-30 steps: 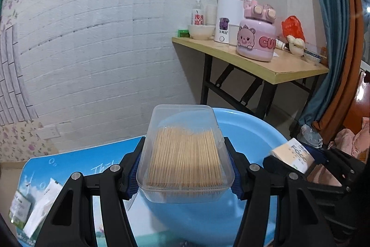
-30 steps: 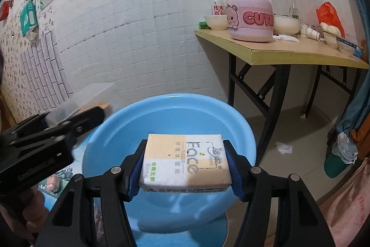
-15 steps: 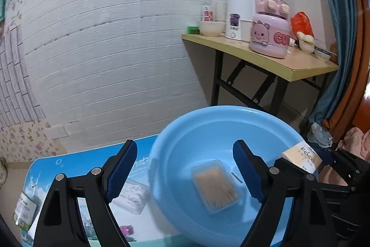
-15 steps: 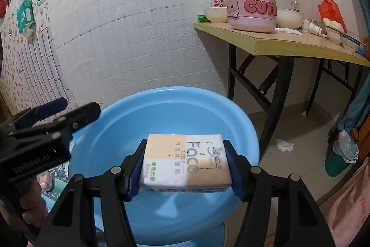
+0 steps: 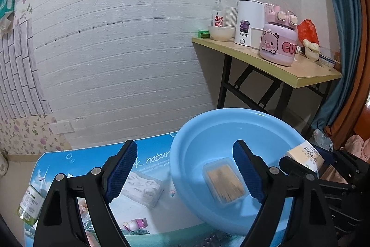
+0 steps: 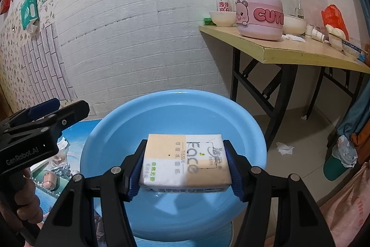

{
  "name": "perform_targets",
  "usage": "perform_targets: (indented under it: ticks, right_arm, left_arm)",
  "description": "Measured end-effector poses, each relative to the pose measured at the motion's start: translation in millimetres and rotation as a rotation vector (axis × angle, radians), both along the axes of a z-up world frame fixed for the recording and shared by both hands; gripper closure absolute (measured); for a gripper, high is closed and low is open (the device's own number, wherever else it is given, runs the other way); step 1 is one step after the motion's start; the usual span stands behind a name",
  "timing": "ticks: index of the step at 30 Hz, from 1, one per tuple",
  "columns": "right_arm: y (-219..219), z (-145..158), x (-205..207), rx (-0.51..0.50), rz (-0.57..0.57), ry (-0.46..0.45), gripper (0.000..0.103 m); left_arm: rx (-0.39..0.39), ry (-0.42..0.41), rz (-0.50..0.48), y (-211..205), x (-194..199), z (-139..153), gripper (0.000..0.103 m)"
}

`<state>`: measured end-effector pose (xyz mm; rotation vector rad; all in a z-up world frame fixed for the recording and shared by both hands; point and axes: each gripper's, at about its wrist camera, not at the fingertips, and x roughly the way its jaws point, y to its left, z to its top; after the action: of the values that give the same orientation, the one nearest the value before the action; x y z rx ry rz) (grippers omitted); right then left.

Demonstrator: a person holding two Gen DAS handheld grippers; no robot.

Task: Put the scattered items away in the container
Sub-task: 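Open both grippers to drop the tissue pack and toothpick box into the basin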

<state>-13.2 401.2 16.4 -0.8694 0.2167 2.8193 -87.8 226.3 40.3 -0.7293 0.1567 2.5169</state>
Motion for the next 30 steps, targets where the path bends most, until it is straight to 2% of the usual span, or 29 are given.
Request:
perform_targets:
  ticks: [4, 6, 7, 8, 11, 20, 30]
  right_arm:
    - [2, -3, -5, -0.013, 0.003, -0.028, 0.04]
    - [3, -6, -9, -0.031, 0.011, -0.06, 0.032]
    - [3, -7, -11, -0.036, 0.005, -0.073, 0.02]
    - [3, -7, -10, -0.036, -0.003, -0.072, 0.013]
    - [1, -4, -7, -0.02, -0.014, -0.04, 0.009]
    - [-3, -1, -4, -0.036, -0.016, -0.052, 0.009]
    - [-28, 5, 4, -0.033, 0.028, -0.056, 0.009]
  left_arm:
    - [0.004, -0.005, 0.002, -3, 0, 2, 0.017]
    - [0.006, -0.009, 0.002, -4, 0, 2, 0.016]
    - [0.006, -0.011, 0.002, -4, 0, 2, 0.016]
    - [0.006, -0.012, 0.002, -5, 0, 3, 0.015]
    - [0.001, -0.018, 0.005, -7, 1, 2, 0.014]
    - [-0.002, -0.041, 0.03, -22, 6, 0, 0.013]
    - [-0.001, -0.043, 0.056, -48, 17, 3, 0.013]
